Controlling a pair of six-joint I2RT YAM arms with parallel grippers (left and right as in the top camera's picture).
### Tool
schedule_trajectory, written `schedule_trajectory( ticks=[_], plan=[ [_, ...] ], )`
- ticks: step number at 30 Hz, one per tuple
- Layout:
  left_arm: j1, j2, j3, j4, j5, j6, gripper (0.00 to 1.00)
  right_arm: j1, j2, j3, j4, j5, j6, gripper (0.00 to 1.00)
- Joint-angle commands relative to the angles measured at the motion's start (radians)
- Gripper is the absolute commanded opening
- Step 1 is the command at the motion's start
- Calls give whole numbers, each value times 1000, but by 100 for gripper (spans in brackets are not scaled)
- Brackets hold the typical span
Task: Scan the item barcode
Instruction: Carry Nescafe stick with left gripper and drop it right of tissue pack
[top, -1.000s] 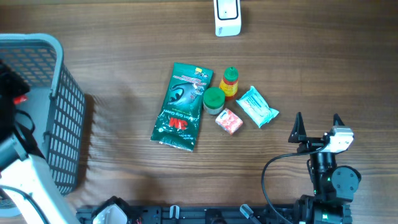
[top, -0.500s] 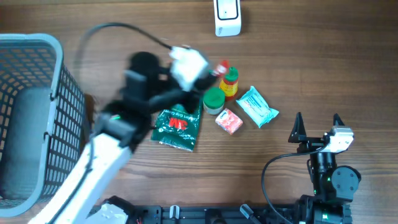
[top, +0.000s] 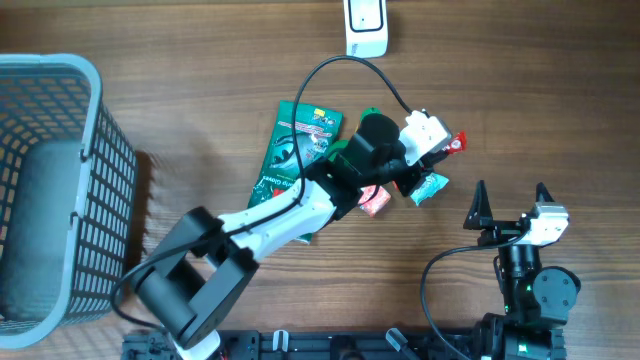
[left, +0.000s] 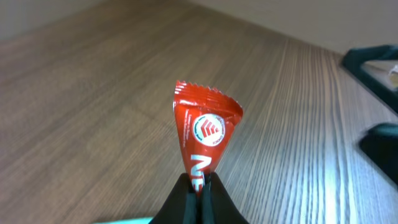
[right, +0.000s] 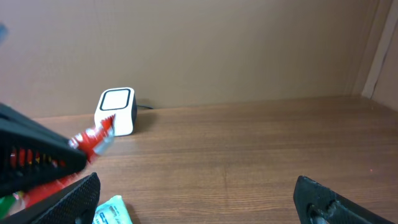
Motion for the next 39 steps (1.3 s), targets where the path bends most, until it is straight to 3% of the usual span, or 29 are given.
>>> schedule_trajectory(
  ticks=[1,6,10,12,14,17,19,24,25,28,30,31,33,35,39],
  plan=[
    [0,85,8,63,-17,-75,4,-3,-5,-1,3,2,-6,100],
    [0,151,8,124,-19,-74,4,-3,-6,-1,3,2,-6,100],
    [0,211,8,289,-20,-96,4,-3,-5,-1,3,2,-6,100],
    [0,222,8,362,-70,-238,4,-3,-5,-1,3,2,-6,100],
    [0,236,8,406,-259,-574,4,-3,-6,-1,3,2,-6,100],
    [-21,268,10,415,-446,-964,4,-3,-5,-1,3,2,-6,100],
    [-47,300,16,441,-465,-1069,4,-3,-6,-1,3,2,-6,100],
    [-109,338,32,463,-524,-1054,4,-3,-6,-1,3,2,-6,100],
    [-114,338,32,470,-524,-1016,8,-3,-6,-1,3,2,-6,100],
    [-117,337,33,473,-524,-929,43,-3,-5,-1,3,2,-6,100],
    [-118,337,33,504,-523,-916,47,-3,-6,-1,3,2,-6,100],
    [-120,336,33,527,-517,-876,54,-3,-6,-1,3,2,-6,100],
    [-135,308,33,552,-505,-757,72,-3,-5,-1,3,2,-6,100],
    [-151,250,33,551,-505,-616,100,-3,-6,-1,3,2,-6,100],
    [-150,120,33,509,-505,-470,100,-3,-6,-1,3,2,-6,100]
  ],
)
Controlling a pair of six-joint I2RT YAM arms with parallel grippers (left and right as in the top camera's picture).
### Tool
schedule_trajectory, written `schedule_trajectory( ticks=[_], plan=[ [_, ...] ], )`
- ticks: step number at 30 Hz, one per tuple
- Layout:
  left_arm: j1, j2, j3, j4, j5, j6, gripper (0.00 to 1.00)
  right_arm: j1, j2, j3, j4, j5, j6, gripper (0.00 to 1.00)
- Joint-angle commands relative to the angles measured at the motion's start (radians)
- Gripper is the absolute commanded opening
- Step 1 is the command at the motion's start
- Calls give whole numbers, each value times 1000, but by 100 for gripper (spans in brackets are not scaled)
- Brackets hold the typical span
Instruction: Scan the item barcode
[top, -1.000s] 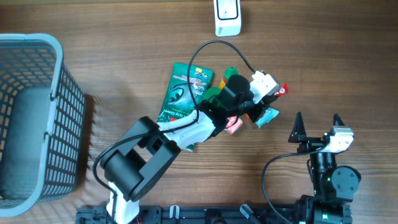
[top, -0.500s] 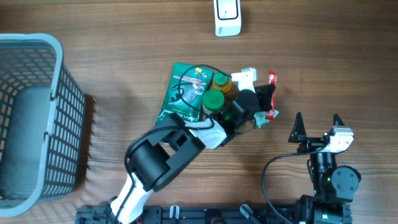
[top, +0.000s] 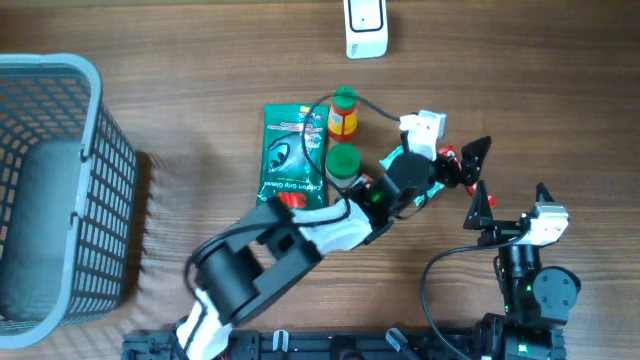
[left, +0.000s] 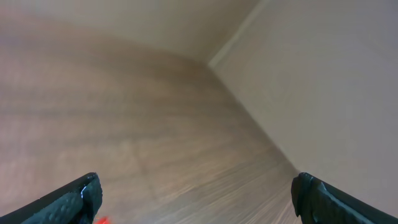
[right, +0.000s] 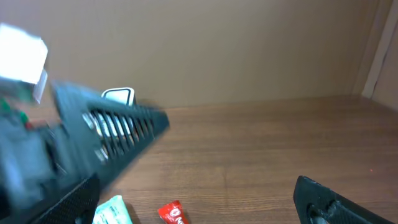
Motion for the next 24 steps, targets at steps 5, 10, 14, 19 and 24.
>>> schedule_trajectory(
  ticks=[5,10,14,19,24],
  plan=[
    [30,-302,13,-158,-135,373,100,-3,-6,-1,3,2,-6,100],
    [196,-609,13,-601,-170,605,100,-3,-6,-1,3,2,-6,100],
    [373,-892,13,-972,-212,605,100,-3,-6,-1,3,2,-6,100],
    [512,-1168,13,-1462,-273,604,100,-3,-5,-1,3,2,-6,100],
    [517,-1326,13,-1977,-264,604,100,-3,-6,-1,3,2,-6,100]
  ],
)
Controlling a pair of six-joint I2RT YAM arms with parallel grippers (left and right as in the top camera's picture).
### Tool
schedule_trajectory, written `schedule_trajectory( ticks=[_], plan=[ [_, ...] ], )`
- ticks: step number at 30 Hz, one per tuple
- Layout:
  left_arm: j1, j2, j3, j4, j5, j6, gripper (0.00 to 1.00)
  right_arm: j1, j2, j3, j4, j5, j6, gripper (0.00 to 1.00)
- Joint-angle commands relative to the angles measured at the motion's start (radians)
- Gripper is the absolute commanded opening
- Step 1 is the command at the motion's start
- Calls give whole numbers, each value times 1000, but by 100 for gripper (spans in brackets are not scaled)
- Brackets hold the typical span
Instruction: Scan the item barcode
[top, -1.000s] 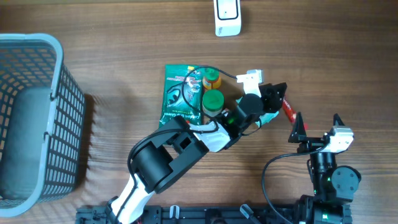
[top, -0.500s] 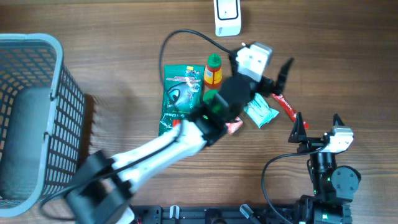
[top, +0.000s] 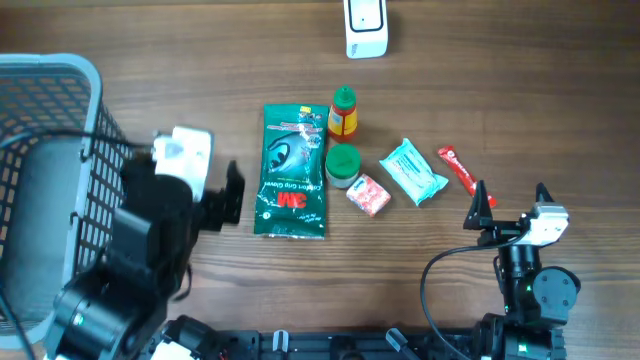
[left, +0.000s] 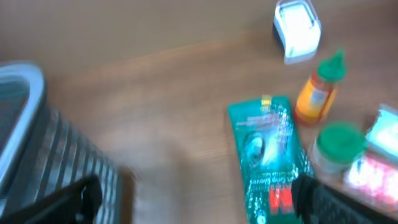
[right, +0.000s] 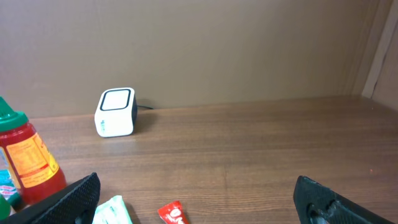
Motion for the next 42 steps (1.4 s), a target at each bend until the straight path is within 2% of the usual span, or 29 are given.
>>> schedule_trajectory(
  ticks=[1,3,5,27,28,31,32,34,36,38,42],
  plan=[
    [5,-61,-3,-249,23,11,100,-3,-5,-1,2,2,-6,100],
    [5,-66,-3,-396,103,11,100,-3,-6,-1,2,2,-6,100],
    [5,-65,-3,-450,177,12,100,-3,-5,-1,2,2,-6,100],
    [5,-65,-3,-452,186,12,100,-3,-6,-1,3,-3,0,100],
    [5,-65,-3,-452,186,12,100,-3,-5,-1,3,-29,87,100],
    [5,-65,-3,-452,186,12,100,-3,0,-1,23,-269,705,100],
    [5,-65,-3,-452,186,12,100,-3,0,-1,29,-345,824,100],
    [5,-65,-3,-452,186,12,100,-3,0,-1,53,-414,932,100],
    [5,-65,-3,-452,186,12,100,-3,0,13,162,-536,719,99],
    [5,-65,-3,-452,186,12,100,-3,13,82,137,-477,696,99],
    [5,-65,-3,-452,186,12,100,-3,198,364,-97,-360,525,99]
  ],
)
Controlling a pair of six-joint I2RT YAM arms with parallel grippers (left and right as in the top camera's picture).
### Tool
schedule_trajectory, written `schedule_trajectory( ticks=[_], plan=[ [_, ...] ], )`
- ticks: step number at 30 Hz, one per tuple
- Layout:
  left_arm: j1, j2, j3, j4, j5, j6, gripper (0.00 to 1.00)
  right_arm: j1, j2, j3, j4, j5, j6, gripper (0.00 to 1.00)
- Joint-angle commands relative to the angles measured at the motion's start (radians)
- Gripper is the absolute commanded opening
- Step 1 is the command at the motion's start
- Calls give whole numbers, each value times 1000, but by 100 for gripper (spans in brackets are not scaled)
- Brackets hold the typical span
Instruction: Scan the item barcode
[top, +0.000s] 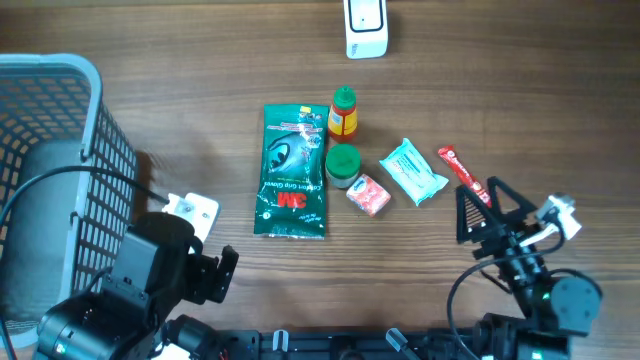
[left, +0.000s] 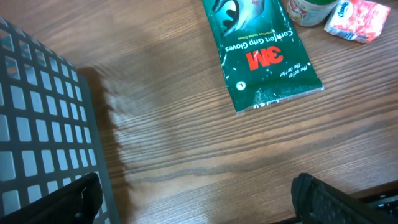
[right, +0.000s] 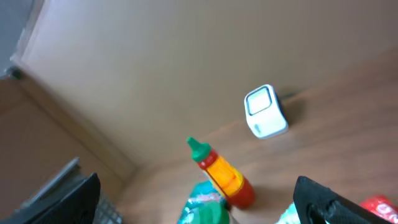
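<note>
The white barcode scanner (top: 366, 25) sits at the table's far edge, also in the right wrist view (right: 265, 111). A red stick packet (top: 462, 170) lies at the right end of a row of items, and its tip shows in the right wrist view (right: 380, 208). My right gripper (top: 487, 215) is open and empty just in front of that packet, tilted toward the items. My left gripper (top: 215, 280) is open and empty near the front edge, left of the green 3M pack (left: 261, 50). Its fingertips (left: 78, 199) frame bare wood.
A grey basket (top: 55, 180) fills the left side; its wall is close to the left gripper (left: 37, 130). In the middle lie the green 3M pack (top: 293, 172), a sauce bottle (top: 343, 112), a green-lidded jar (top: 343, 163), a pink packet (top: 370, 196) and a teal wipes packet (top: 413, 172).
My left arm has drawn back from beside the basket toward the front edge. My right gripper has shifted forward and left toward the red packet and now looks upward at an angle. No item moved.
My left gripper was shut on the red packet, held above the items at the right. Then it was open and the packet lay on the table right of the teal packet. Then the left arm was back beside the basket, and now the right gripper has moved.
</note>
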Motion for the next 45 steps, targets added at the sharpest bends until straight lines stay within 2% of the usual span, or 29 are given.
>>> schedule_trajectory(
  ticks=[1,4,6,8,10,11,14,17,18,24,27,30,34,35,42,45],
  plan=[
    [5,-1,-2,-1,12,8,100,-3,171,233,-154,55,-188,100],
    [5,-1,-2,-1,12,8,100,-3,453,555,-443,55,-312,99],
    [5,-1,-2,-1,12,8,100,-2,560,686,-570,59,-353,100],
    [5,-1,-2,-1,12,8,100,-2,723,877,-806,124,-345,100],
    [5,-1,-2,-1,12,8,100,-2,861,994,-993,138,-341,100],
    [5,-1,-2,-1,12,8,100,-2,910,999,-1018,89,-342,100],
    [5,-1,-2,-1,12,8,100,-2,1019,999,-1035,44,-338,100],
    [5,-1,-2,-1,12,8,100,10,1171,989,-1038,-14,-225,99],
    [5,-1,-2,-1,12,8,100,26,1217,978,-1037,-14,-175,90],
    [5,-1,-2,-1,12,8,100,244,1461,941,-1040,32,-78,87],
    [5,-1,-2,-1,12,8,100,348,1492,941,-1032,136,11,87],
    [5,-1,-2,-1,12,8,100,441,1496,939,-996,306,167,87],
    [5,-1,-2,-1,12,8,100,555,1537,939,-912,380,285,83],
    [5,-1,-2,-1,12,8,100,570,1547,939,-898,380,299,81],
    [5,-1,-2,-1,12,8,100,603,1666,935,-851,410,344,80],
    [5,-1,-2,-1,12,8,100,603,1705,877,-787,346,345,80]
  ],
)
